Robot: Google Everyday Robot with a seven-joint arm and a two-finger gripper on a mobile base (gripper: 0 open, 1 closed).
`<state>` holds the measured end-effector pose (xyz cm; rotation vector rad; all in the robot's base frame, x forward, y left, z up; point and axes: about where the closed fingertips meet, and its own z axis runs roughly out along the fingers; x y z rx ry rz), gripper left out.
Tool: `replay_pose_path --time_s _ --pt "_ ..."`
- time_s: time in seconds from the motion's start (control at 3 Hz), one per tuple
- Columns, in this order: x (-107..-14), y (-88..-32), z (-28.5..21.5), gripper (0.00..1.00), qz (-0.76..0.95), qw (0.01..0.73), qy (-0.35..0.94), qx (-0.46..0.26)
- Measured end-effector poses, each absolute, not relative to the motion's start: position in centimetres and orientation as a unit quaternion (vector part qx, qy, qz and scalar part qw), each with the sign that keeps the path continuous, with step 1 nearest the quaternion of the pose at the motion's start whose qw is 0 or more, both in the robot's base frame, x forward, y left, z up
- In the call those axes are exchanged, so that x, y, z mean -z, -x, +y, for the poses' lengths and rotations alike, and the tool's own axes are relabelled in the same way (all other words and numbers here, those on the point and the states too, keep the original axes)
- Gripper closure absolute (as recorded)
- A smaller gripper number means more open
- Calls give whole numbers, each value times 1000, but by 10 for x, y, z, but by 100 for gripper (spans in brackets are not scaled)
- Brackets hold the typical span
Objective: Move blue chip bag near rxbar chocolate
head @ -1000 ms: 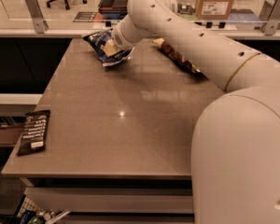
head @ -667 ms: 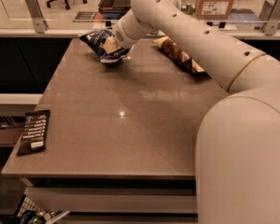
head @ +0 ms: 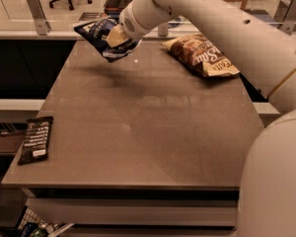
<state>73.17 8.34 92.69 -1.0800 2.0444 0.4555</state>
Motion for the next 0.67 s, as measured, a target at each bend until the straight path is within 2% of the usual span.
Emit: replay_pose_path --time_s 0.67 --pt "-931 -659 76 100 801 333 450 -211"
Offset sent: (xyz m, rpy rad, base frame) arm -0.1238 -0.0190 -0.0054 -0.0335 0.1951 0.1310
